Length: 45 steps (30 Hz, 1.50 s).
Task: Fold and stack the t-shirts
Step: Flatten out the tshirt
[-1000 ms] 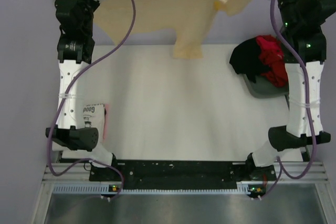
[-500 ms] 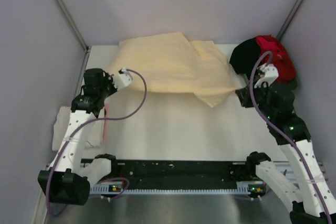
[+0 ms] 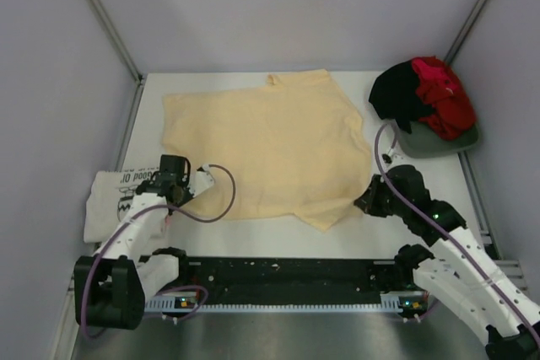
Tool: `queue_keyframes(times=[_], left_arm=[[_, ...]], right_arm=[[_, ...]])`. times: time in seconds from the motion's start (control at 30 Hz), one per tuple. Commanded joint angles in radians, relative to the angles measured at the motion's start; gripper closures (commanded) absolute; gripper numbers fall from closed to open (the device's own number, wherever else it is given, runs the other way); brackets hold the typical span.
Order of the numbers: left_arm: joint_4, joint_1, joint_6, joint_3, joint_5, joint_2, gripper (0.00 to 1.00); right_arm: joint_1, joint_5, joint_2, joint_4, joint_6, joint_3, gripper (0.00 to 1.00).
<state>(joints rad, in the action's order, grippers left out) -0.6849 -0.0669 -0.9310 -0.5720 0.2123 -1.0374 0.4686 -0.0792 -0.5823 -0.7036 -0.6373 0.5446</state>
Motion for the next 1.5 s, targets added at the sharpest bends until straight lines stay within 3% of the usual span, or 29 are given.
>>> queue_keyframes(times=[0.0, 0.1, 0.3, 0.47, 0.6, 0.97, 1.47], left_arm=[[0.125, 0.007, 0.04, -0.063, 0.062, -0.039, 1.0], [0.168, 0.021, 0.057, -0.136, 0.056, -0.105, 1.0], [0.205, 0.045, 0.103, -0.268, 0.058, -0.271, 1.0], [0.245, 0.061, 0.149, -0.344, 0.085, -0.407, 1.0], [0.234, 0.059, 0.179, -0.417, 0.072, -0.504, 1.0], [0.272, 0.059, 0.213, -0.477, 0.107, -0.633, 1.0], [0.386, 0.059, 0.247, -0.56, 0.159, -0.69, 1.0]], right_arm=[[-0.013, 0.099, -0.155, 0.13, 0.163, 0.118, 1.0], [-0.086, 0.084, -0.287, 0.235, 0.276, 0.187, 1.0], [-0.202, -0.091, -0.566, 0.455, 0.445, 0.306, 1.0], [-0.22, -0.203, -0.824, 0.444, 0.547, 0.513, 1.0], [-0.225, -0.162, -0.953, 0.435, 0.585, 0.616, 1.0], [-0.314, -0.146, -1.062, 0.414, 0.631, 0.73, 1.0], [-0.315, -0.191, -1.219, 0.322, 0.716, 0.874, 1.0]])
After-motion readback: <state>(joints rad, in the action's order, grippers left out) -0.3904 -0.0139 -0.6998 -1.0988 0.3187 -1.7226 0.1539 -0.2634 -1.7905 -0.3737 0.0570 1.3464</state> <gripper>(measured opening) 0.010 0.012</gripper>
